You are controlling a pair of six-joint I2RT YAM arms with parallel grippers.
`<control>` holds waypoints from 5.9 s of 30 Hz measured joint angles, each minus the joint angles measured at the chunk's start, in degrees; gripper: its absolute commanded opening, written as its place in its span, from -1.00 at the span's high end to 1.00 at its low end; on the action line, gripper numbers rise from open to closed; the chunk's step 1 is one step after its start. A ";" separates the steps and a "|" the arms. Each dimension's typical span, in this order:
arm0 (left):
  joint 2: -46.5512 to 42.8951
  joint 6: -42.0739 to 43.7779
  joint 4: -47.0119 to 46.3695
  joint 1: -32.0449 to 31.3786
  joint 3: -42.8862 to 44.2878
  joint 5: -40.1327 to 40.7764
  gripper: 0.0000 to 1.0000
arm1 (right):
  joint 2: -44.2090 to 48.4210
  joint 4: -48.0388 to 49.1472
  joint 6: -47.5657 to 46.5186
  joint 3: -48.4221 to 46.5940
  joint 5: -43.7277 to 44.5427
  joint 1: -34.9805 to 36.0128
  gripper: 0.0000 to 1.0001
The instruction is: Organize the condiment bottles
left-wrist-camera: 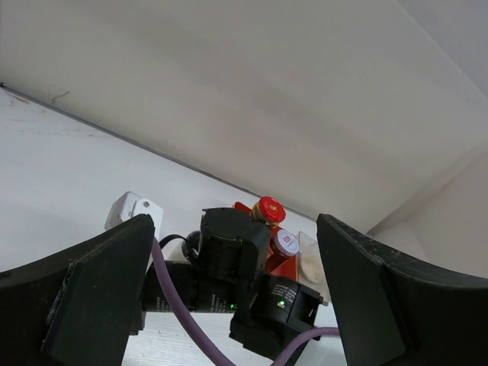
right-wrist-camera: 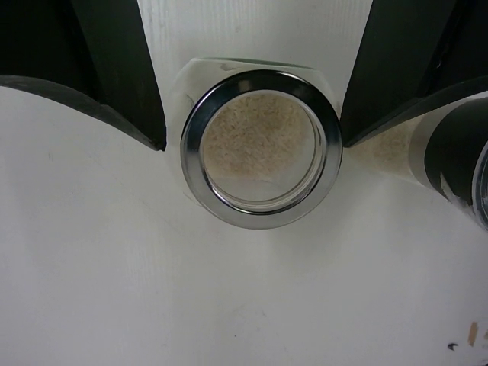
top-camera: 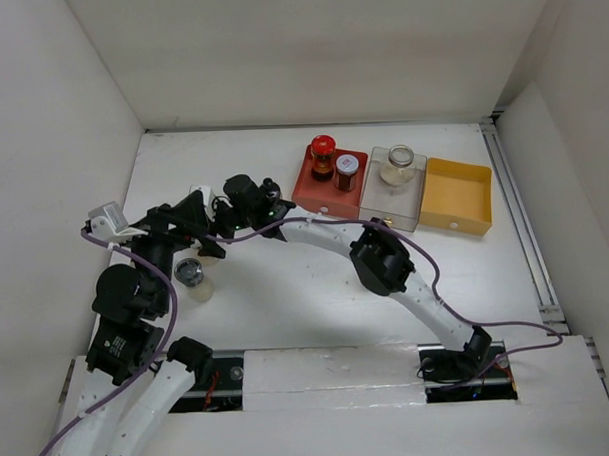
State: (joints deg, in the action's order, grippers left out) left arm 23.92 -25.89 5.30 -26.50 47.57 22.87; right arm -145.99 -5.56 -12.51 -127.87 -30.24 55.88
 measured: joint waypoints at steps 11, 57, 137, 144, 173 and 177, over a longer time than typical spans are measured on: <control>0.39 0.07 -0.35 0.00 0.00 -1.81 -0.64 | -0.85 6.97 4.09 -0.20 -0.24 0.00 -0.98; 2.23 0.55 -0.37 0.00 0.00 -4.24 -0.64 | 61.81 23.61 12.72 63.73 26.62 -14.45 -0.11; 0.24 0.50 -1.11 0.00 0.02 -0.31 -0.79 | 21.00 19.56 6.51 34.73 2.54 7.50 -0.98; -0.02 0.50 -1.16 0.00 0.02 -1.31 -0.79 | 13.51 17.00 5.05 26.71 2.12 7.65 -0.98; -1.88 0.22 -0.96 0.00 0.02 0.31 -0.79 | 28.68 39.50 19.96 46.73 -4.04 1.09 0.05; -2.21 -0.11 -1.01 0.00 0.00 0.33 -0.79 | 41.88 42.97 22.40 53.18 -3.37 -7.74 0.05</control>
State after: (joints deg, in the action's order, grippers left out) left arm 21.71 -26.00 4.29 -26.50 47.57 23.20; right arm -104.12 37.41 9.89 -74.70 -33.61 48.14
